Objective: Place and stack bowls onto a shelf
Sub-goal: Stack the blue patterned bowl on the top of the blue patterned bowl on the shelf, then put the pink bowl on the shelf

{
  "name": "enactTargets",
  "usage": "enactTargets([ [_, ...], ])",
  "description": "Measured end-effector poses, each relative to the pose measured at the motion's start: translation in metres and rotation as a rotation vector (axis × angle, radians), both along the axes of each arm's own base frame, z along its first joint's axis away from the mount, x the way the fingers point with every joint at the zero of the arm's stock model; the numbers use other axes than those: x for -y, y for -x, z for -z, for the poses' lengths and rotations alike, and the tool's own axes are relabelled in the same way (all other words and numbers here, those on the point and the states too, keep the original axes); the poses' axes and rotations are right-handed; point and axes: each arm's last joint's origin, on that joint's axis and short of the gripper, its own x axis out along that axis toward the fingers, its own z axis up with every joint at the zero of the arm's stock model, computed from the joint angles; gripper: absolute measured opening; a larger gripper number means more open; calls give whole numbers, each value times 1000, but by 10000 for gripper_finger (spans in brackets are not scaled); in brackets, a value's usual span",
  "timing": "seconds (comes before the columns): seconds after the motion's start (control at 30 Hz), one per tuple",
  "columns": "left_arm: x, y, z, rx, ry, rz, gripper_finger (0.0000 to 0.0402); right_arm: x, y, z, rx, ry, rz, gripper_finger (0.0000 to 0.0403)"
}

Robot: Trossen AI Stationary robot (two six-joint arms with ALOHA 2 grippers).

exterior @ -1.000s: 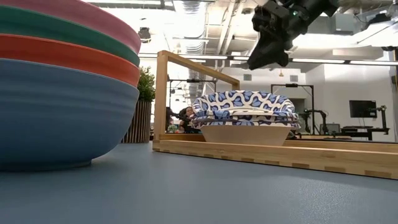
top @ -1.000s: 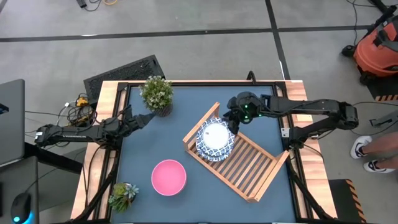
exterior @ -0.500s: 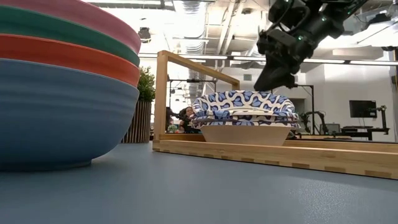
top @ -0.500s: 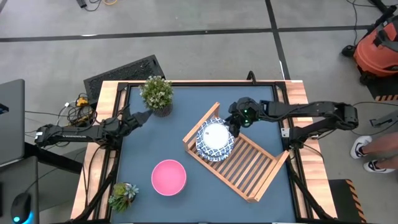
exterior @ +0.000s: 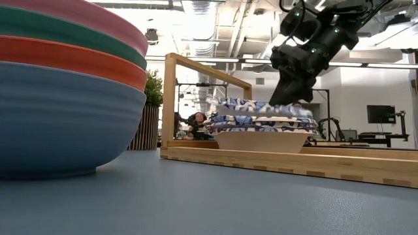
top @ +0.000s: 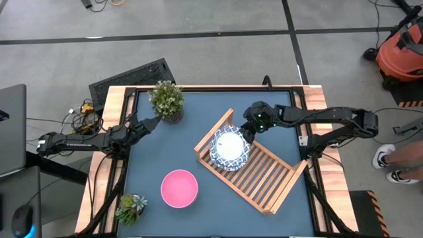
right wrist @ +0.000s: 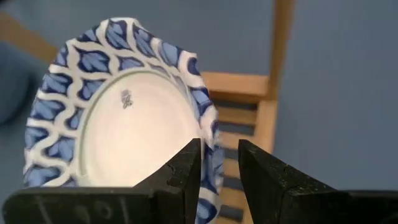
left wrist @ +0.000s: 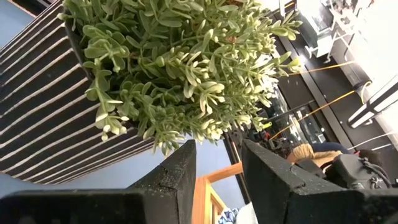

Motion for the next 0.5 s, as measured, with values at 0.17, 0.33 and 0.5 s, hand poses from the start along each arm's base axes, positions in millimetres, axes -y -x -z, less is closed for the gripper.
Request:
enactTargets([
  [0.17, 0, 0, 0, -1, 0, 0, 112, 4, -2, 8, -18, -61, -16, 119],
  [0.33, 0, 0, 0, -2, 0, 0, 112, 3, -5, 10, -4, -121, -58, 98],
  [0.5, 0, 0, 0, -3, -2, 1, 112, 3, -5, 5, 31, -126, -42, 91],
])
